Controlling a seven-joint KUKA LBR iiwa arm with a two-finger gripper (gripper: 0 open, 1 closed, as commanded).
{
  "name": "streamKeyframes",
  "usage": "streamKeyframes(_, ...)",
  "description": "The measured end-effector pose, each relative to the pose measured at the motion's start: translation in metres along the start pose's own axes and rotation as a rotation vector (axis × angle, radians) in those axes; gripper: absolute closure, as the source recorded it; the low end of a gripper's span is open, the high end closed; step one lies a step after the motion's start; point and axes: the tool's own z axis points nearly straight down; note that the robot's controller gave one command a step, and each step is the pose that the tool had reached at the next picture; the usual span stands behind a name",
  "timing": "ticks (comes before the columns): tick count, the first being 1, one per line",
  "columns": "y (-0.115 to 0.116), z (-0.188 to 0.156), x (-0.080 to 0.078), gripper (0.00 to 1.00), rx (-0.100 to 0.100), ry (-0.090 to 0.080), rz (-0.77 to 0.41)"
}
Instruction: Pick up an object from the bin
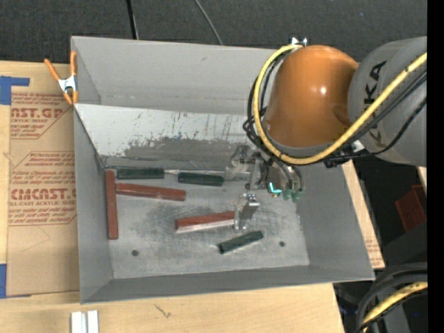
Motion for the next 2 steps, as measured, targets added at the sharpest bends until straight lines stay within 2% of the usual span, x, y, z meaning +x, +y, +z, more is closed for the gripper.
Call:
streamKeyframes(1,0.000,-0.004,-0.002,0.00,-0.001,-0.008,0.001)
streamKeyframes(2,-0.007,0.049,-0.007,0.00,0.000,-0.015,-0.037)
